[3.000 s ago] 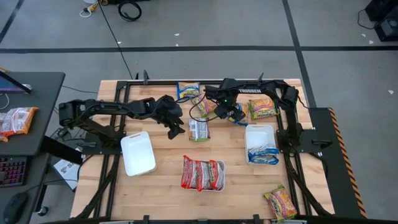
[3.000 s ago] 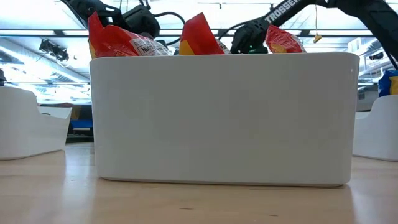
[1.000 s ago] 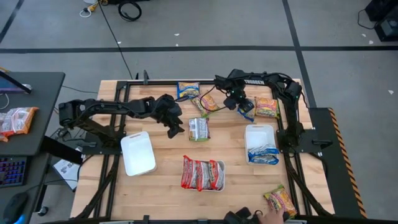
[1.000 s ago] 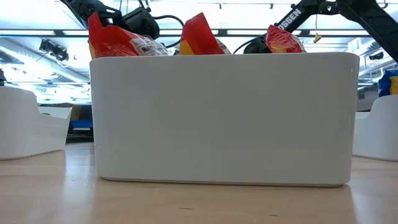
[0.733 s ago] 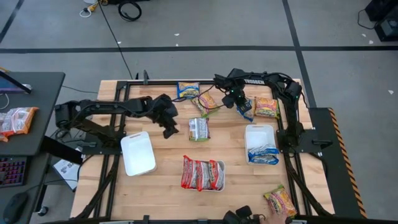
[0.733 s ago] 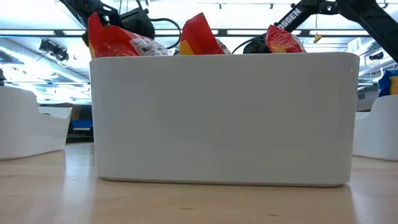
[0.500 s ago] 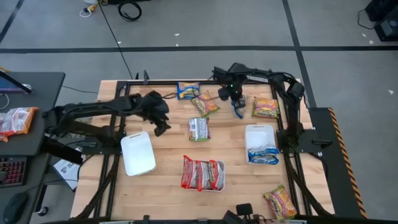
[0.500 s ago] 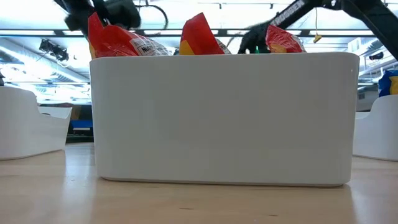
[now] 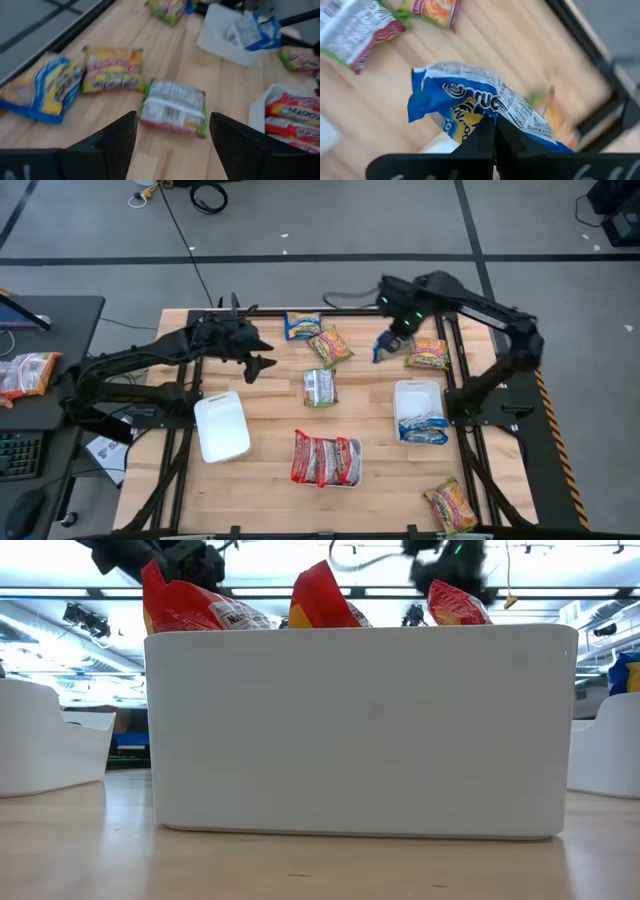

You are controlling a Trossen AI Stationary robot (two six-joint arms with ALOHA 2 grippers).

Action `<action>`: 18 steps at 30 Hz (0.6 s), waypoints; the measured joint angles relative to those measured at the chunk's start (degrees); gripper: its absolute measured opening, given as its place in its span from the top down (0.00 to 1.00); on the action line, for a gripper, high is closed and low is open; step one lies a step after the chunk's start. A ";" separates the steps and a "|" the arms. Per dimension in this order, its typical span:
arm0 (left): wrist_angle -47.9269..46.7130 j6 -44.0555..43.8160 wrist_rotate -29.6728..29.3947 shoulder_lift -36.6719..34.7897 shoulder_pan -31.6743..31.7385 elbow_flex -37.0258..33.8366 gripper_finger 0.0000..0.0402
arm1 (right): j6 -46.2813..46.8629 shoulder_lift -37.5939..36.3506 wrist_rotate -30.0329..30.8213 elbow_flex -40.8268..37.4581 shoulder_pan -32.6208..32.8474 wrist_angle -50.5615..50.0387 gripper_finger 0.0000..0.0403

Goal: Sort Maruchan noodles
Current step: Put the right blue noodle pack into the right white bin

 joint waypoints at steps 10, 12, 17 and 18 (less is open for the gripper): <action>12.81 -0.63 1.79 0.07 -0.08 0.00 0.37 | 43.46 -15.54 6.71 -11.68 18.75 -4.84 1.00; 13.16 -0.58 1.79 0.07 -0.23 0.07 0.37 | 47.76 -17.82 7.98 -16.66 22.26 -5.04 1.00; 7.48 -0.72 -1.62 2.15 -2.50 3.21 0.37 | 51.70 -21.99 8.33 -28.47 29.66 -4.82 1.00; 7.09 -0.66 -2.80 2.87 -3.28 4.43 0.37 | 52.22 -22.56 8.13 -30.20 30.86 -4.73 1.00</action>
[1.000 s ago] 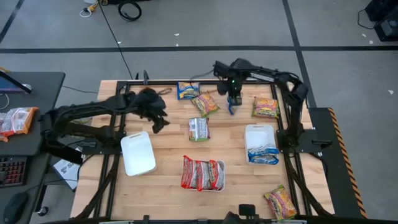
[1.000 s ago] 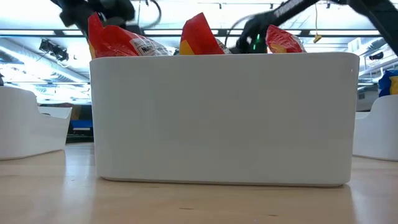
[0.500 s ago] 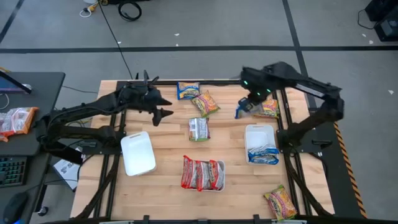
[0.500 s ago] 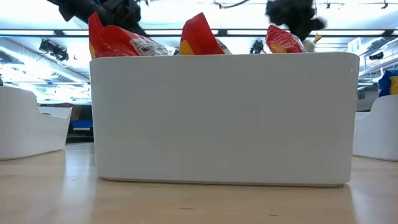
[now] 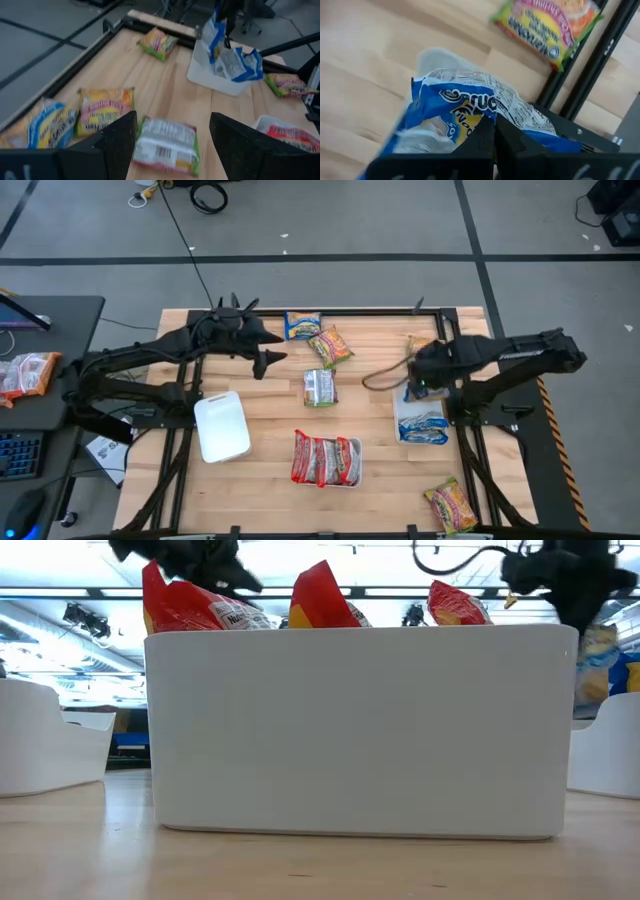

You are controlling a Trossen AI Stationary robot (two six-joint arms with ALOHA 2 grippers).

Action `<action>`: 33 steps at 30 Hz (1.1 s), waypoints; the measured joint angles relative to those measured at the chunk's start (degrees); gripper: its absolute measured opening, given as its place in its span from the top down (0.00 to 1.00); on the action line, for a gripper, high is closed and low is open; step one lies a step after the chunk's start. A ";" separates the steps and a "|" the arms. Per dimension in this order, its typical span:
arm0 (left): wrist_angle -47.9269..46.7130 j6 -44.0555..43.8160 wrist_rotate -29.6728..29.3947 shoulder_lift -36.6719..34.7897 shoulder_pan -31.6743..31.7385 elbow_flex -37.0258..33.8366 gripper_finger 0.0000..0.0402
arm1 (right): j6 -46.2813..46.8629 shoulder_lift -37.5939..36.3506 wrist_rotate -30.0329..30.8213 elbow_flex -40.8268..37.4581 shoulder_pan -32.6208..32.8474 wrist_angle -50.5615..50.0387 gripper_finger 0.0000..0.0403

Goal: Sort Maruchan noodles
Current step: Put the right blue noodle pack into the right white bin

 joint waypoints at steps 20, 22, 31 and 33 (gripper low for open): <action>-0.39 -8.86 -14.42 26.27 -20.96 21.84 0.37 | 15.70 -2.00 4.51 -14.35 13.60 25.07 1.00; -0.29 -9.94 -18.65 28.40 -24.22 24.93 0.37 | 15.68 -2.05 5.73 -13.88 14.31 25.29 1.00; 0.93 -21.24 -26.95 35.23 -33.66 30.56 0.37 | 15.00 -2.11 9.46 -15.87 17.77 23.04 1.00; 2.52 -22.82 -28.11 37.17 -35.60 30.56 0.37 | 15.53 -2.11 9.28 -17.68 18.00 23.29 1.00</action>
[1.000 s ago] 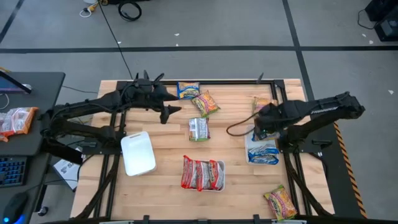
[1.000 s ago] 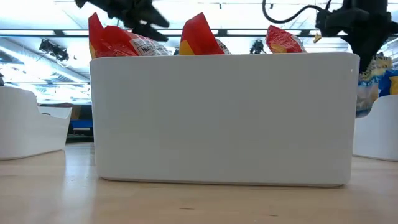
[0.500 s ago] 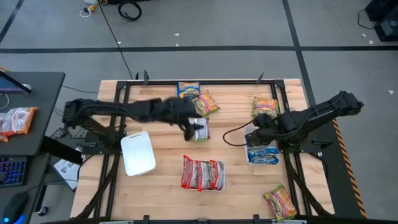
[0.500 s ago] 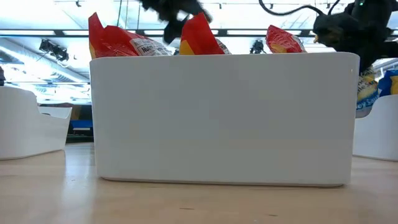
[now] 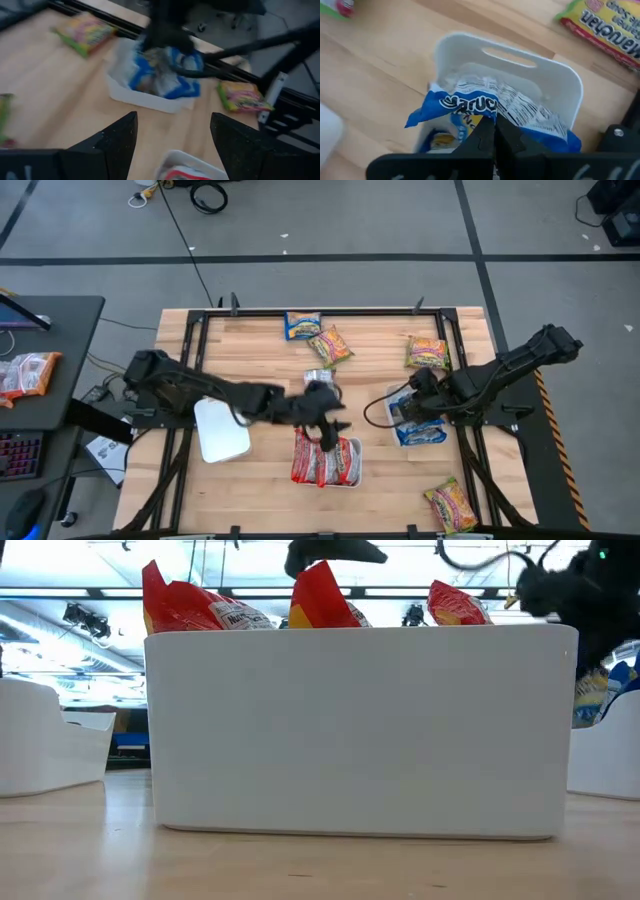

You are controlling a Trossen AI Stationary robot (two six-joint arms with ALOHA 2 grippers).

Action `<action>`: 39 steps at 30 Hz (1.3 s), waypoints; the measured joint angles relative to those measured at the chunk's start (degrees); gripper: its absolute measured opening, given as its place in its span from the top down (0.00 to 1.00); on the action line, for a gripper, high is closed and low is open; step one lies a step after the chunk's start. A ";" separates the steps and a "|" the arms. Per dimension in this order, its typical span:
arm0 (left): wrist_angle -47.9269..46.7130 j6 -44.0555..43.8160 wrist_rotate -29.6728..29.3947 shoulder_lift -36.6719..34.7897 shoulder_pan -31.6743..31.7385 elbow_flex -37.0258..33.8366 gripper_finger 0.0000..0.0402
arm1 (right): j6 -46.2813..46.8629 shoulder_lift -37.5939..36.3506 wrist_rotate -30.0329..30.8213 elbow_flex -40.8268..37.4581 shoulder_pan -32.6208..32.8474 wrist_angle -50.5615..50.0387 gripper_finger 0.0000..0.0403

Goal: Sort Maruchan noodles
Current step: Put the right blue noodle pack into the right white bin

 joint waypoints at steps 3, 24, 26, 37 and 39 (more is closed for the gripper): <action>5.43 -1.15 -0.07 3.70 -2.12 0.00 0.37 | -0.02 0.00 -2.58 -2.65 -0.51 0.15 0.99; 30.56 10.71 18.02 21.30 1.89 2.99 0.37 | -8.97 -0.96 -20.89 -7.73 -15.09 3.52 0.99; 30.41 12.27 18.08 23.12 1.10 5.43 0.37 | -10.75 -0.90 -20.87 -7.73 -17.86 4.63 0.99; 29.92 14.30 21.76 31.89 0.43 16.52 0.37 | -16.13 -0.28 -11.37 -7.76 -33.14 10.09 0.99; 29.27 15.36 23.09 32.24 0.39 17.61 0.37 | -17.15 -0.28 -9.20 -7.76 -35.50 10.14 0.99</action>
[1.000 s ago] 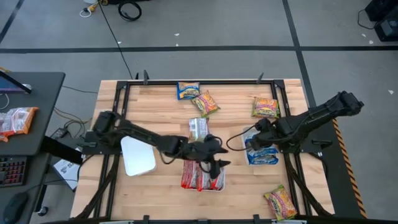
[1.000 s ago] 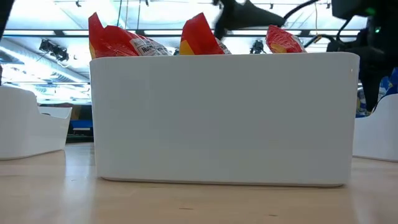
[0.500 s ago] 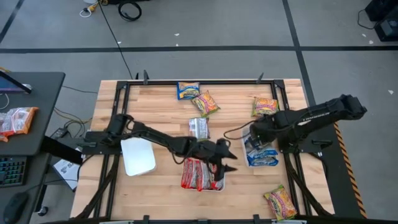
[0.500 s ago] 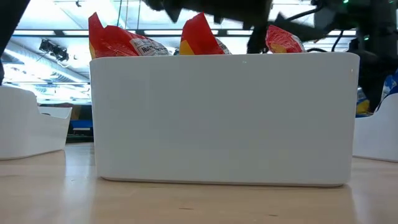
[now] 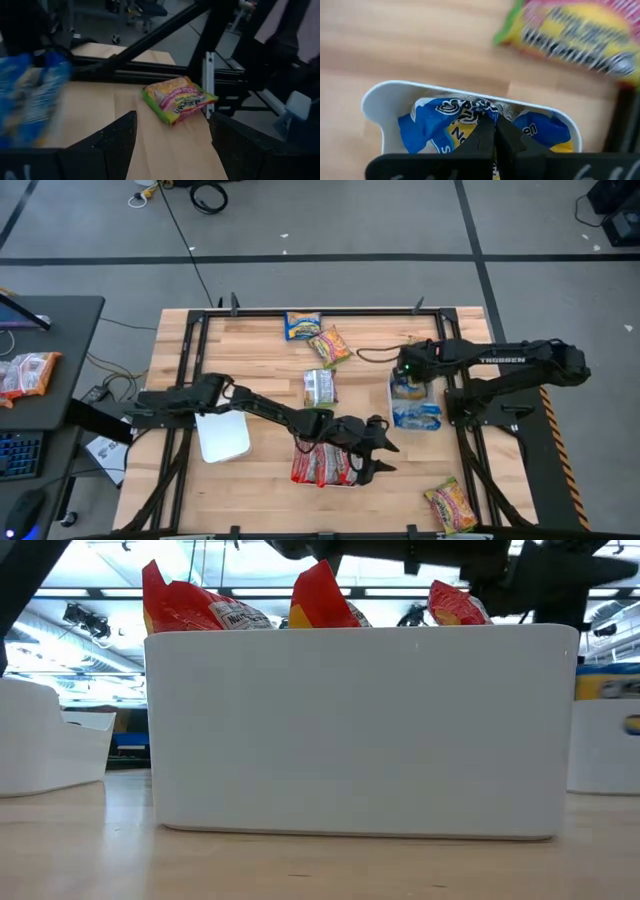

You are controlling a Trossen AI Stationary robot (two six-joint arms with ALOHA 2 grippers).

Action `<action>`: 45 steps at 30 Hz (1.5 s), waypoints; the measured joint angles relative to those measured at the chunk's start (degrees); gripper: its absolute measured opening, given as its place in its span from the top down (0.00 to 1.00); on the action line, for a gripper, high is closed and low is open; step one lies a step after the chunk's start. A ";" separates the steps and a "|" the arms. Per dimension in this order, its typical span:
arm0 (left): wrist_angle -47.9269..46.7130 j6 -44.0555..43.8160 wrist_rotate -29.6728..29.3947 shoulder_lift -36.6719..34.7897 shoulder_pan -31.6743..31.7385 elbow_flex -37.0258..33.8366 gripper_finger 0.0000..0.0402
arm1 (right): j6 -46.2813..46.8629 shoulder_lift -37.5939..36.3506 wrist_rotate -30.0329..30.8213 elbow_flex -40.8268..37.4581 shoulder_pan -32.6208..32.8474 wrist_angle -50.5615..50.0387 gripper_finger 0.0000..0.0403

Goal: Sort Maruchan noodles
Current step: Put the right blue noodle pack into the right white bin

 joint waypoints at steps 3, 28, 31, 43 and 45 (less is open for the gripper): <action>-0.20 0.38 0.29 -0.07 -0.02 0.29 0.37 | -1.60 0.00 3.12 0.00 -3.63 -0.04 0.99; 6.14 3.60 -10.25 9.14 4.75 0.25 0.37 | -4.66 -0.28 -0.73 0.00 -4.24 7.02 0.99; 5.43 2.80 -10.66 9.29 5.83 0.22 0.37 | -7.07 -0.28 0.35 0.00 -3.62 9.96 0.99; 2.61 -0.58 -7.86 9.22 6.19 0.20 0.37 | -14.34 -0.28 11.52 0.00 -3.22 12.09 0.99; 2.63 -2.65 -7.28 9.22 5.77 0.20 0.37 | -14.38 -0.28 11.28 0.00 -3.22 12.10 0.98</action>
